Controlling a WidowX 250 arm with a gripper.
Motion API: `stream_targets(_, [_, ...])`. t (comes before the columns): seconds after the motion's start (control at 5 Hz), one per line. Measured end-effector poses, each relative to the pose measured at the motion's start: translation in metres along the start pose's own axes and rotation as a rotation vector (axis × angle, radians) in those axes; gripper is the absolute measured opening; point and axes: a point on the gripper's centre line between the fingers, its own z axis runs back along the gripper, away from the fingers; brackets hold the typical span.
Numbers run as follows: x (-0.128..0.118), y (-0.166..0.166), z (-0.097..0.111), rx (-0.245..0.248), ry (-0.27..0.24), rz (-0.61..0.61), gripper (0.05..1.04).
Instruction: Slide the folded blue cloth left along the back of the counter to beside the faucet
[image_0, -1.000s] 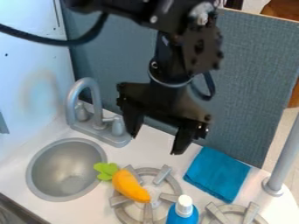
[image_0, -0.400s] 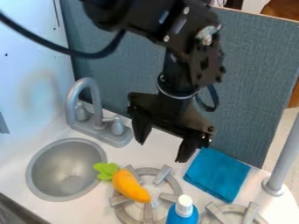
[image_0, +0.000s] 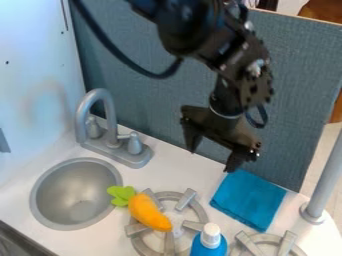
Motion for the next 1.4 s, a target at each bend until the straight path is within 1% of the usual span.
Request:
stream_targets(0.2, [0.017, -0.019, -0.03, -0.032, -0.002, -0.014, 1.003])
stream_targets(0.4, [0.035, -0.038, -0.065, -0.057, 0.0, -0.043, 1.003])
stream_targets(0.6, [0.047, -0.059, -0.109, -0.066, 0.052, -0.016, 1.003])
stream_targets(0.8, [0.05, -0.065, -0.134, -0.047, 0.081, -0.014, 1.003])
stream_targets(1.2, [0.043, -0.065, -0.164, 0.001, 0.121, 0.002, 1.003])
stream_targets(1.4, [0.042, -0.067, -0.173, 0.009, 0.136, 0.012, 1.003])
